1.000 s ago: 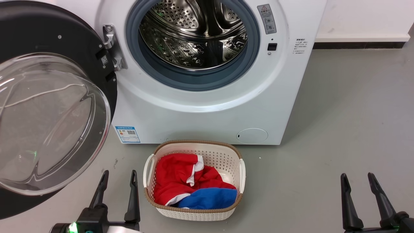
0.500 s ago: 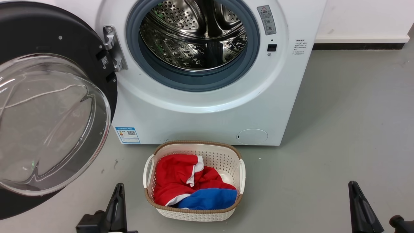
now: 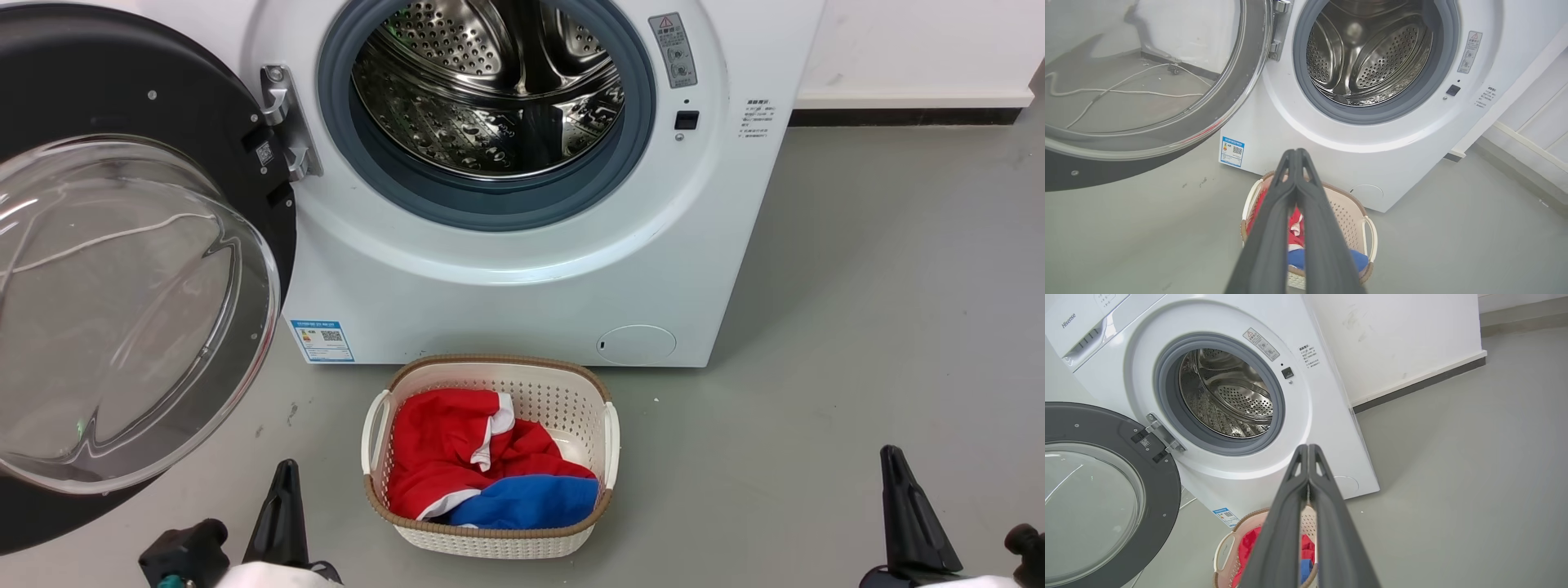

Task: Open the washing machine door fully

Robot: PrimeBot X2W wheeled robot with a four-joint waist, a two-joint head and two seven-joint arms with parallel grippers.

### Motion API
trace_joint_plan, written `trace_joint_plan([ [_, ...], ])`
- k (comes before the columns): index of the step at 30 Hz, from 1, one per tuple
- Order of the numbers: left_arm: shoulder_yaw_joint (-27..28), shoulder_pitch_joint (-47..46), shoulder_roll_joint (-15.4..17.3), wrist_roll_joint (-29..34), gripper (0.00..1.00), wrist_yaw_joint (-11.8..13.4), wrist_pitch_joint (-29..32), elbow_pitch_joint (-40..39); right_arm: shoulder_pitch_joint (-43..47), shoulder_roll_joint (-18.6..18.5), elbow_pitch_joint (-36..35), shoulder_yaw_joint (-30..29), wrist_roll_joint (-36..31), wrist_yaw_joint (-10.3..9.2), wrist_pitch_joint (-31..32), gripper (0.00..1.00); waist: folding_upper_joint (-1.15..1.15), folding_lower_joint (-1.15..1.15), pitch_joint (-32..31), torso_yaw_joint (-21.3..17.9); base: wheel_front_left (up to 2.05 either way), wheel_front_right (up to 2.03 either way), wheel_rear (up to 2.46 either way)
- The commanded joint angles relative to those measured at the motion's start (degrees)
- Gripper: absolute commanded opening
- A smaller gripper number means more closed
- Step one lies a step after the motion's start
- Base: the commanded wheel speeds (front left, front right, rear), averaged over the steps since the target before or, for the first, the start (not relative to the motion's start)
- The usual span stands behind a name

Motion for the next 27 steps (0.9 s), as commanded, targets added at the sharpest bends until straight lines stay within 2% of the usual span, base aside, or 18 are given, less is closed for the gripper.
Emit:
trace_joint_plan([
  [1,0.38,-1.71,0.08,-2.48,0.00,-0.47,0.44,-0.48,-1.67,-0.61,-0.31,0.08,2.63,0.00,0.32,0.00,0.00,0.00,0.00,-0.01,0.00,0.00,0.00],
  [27,2.22,-5.31,0.08,-25.07,0.00,-2.63,5.85,2.12,-6.59,-1.32,4.01,0.27,24.55,0.00,5.04,0.00,0.00,0.00,0.03,-0.25,0.00,0.00,0.00],
])
